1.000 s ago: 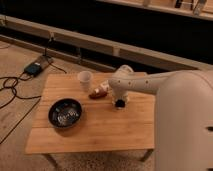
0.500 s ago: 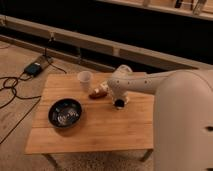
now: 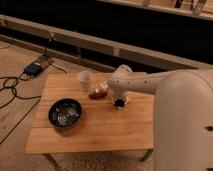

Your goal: Place the eraser on the white sponge

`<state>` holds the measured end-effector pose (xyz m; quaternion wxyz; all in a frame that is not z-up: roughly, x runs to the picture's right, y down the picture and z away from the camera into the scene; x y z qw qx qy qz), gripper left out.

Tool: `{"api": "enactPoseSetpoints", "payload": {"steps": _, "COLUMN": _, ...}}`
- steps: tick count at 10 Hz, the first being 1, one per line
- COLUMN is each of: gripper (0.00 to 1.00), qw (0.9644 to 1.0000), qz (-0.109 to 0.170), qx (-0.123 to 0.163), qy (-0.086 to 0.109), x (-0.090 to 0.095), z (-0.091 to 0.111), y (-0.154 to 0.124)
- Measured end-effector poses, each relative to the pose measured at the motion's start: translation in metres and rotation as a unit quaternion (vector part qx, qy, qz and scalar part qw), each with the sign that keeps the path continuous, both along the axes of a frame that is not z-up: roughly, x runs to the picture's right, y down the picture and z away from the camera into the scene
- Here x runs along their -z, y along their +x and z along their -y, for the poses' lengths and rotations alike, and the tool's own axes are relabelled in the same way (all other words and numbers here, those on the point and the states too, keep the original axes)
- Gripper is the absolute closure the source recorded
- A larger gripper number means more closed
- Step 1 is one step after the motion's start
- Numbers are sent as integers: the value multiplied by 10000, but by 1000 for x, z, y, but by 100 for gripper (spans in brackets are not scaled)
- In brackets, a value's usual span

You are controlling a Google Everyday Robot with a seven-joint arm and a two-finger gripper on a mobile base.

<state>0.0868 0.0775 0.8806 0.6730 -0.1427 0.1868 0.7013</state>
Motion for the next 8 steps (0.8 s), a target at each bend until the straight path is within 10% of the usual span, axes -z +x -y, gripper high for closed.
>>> {"api": "enactPoseSetpoints", "payload": {"steps": 8, "gripper": 81, "qw": 10000, "qz": 1, "qx": 1, "qy": -1, "x": 0, "z": 0, "y": 0}}
